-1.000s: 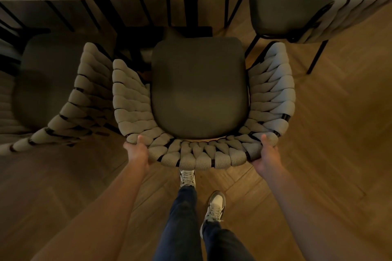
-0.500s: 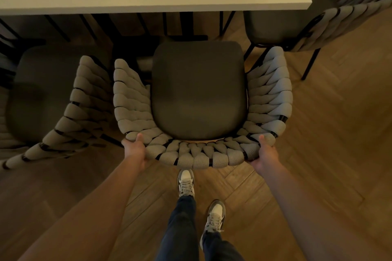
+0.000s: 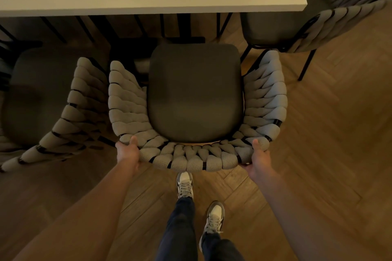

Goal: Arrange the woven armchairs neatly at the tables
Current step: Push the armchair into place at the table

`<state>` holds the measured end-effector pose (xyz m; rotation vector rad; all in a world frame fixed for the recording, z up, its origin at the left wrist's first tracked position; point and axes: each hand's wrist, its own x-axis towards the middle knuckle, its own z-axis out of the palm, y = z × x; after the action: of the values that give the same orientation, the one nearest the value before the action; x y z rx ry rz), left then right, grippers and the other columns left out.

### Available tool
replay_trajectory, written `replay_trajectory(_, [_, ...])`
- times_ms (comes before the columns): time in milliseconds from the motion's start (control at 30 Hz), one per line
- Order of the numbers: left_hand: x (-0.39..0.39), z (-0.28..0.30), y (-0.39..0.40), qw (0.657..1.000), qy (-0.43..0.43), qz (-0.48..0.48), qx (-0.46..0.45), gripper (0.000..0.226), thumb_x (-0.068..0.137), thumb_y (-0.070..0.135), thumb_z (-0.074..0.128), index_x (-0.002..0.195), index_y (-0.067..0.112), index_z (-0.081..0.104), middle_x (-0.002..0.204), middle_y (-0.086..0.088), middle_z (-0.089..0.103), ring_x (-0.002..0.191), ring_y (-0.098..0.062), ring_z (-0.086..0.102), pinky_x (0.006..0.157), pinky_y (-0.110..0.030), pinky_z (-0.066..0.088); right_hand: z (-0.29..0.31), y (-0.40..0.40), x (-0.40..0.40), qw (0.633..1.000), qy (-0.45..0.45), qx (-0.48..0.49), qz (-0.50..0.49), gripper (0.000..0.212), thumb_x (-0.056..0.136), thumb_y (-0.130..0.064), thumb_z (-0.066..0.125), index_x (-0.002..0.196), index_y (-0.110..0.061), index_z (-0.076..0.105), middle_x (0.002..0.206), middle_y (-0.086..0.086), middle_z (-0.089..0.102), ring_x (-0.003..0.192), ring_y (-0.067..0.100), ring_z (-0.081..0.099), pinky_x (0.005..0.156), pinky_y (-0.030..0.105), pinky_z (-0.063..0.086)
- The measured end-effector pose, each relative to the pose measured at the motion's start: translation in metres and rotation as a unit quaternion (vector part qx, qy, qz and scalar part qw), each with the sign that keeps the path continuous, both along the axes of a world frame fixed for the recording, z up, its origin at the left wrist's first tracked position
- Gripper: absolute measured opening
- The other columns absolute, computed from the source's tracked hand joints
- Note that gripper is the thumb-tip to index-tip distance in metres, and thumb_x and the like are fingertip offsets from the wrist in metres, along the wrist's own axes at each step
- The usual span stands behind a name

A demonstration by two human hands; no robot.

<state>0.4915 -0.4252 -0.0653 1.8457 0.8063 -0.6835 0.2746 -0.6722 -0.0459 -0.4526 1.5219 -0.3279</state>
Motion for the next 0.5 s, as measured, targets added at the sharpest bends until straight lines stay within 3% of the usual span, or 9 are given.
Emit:
replay_trajectory(133, [0.002, -0.002, 0.006, 1.0, 0.005, -0.003, -0.008, 0.054, 0.101, 0.035, 0.053, 0.148, 0.029, 0.028, 0.146, -0.013, 0.045, 0.127, -0.038, 0.051, 0.097, -0.062, 0.048, -0.003, 0.003, -0.001, 1.0, 0.001, 0.005, -0.001, 0.046, 0.101, -0.026, 0.054, 0.142, -0.016, 0.036, 0.14, 0.015, 0.052, 0.123, 0.037, 0.055, 0.093, 0.063, 0.048])
replay_trajectory(500, [0.0, -0.006, 0.001, 0.999, -0.001, -0.033, 0.01, 0.055, 0.102, 0.038, 0.05, 0.149, 0.023, 0.026, 0.146, -0.012, 0.044, 0.127, -0.037, 0.051, 0.099, -0.059, 0.049, 0.0, -0.007, -0.001, 1.0, 0.004, 0.016, 0.003, 0.045, 0.101, -0.026, 0.054, 0.141, -0.015, 0.035, 0.138, 0.014, 0.053, 0.118, 0.038, 0.057, 0.085, 0.059, 0.049])
